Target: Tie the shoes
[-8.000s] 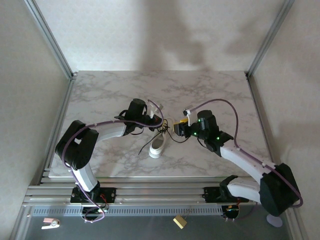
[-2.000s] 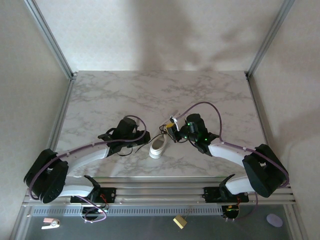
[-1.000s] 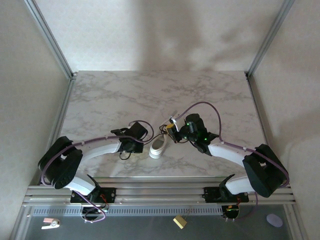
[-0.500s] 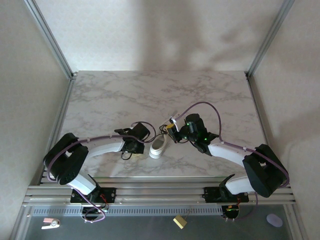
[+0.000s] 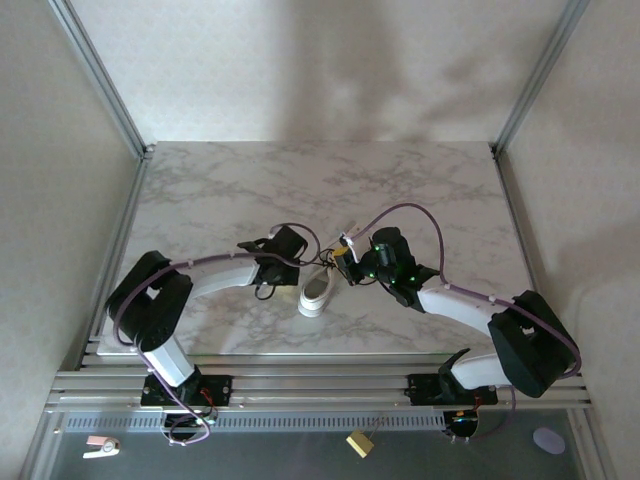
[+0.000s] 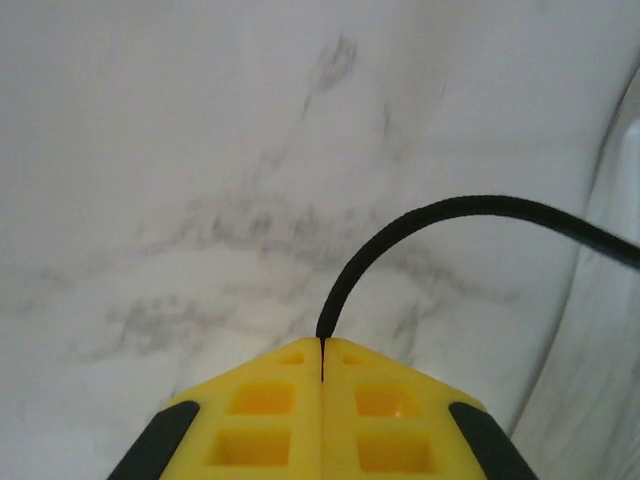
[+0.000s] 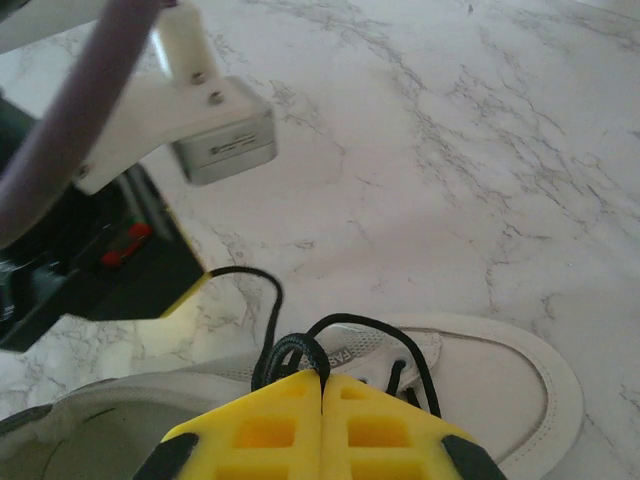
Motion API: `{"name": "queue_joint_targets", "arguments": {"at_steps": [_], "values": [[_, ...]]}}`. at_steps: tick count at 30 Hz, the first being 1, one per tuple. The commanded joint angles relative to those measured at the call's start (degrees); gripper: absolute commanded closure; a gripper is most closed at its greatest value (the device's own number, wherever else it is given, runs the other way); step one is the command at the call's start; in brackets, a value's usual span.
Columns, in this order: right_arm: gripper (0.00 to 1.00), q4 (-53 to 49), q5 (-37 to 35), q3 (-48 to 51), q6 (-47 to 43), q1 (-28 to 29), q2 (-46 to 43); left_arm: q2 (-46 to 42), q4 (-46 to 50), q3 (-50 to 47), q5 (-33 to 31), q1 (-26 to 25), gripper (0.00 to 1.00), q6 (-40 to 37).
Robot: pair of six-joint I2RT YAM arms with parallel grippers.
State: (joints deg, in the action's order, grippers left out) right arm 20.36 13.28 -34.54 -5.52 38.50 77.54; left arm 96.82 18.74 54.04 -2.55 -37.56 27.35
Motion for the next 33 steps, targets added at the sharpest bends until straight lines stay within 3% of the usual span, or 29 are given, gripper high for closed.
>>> {"name": "queue_joint_targets", "arguments": {"at_steps": [1,19,23,26,33], "values": [[1.00,1.7,0.4,0.7,0.1,0.5,-1.4,2.2,-1.8,2.1,0.7,1.8,1.00,-1.8],[1.00,1.9,-0.2,0.9,0.5,0.6,-1.9,9.8,-4.4,8.1,2.5,6.4,1.00,-4.4],[1.00,1.9,-0.3,0.7,0.3,0.5,-1.7,6.5,-6.7,4.0,7.1,6.4,0.79,-4.4],[1.00,2.2,-0.2,0.9,0.2,0.6,-1.6,2.5,-6.9,1.3,7.2,6.5,0.62,-3.9],[1.00,3.0,-0.1,0.9,1.6,0.5,-0.9,-5.7,-9.7,2.7,7.6,7.2,0.51,-1.1]]}}
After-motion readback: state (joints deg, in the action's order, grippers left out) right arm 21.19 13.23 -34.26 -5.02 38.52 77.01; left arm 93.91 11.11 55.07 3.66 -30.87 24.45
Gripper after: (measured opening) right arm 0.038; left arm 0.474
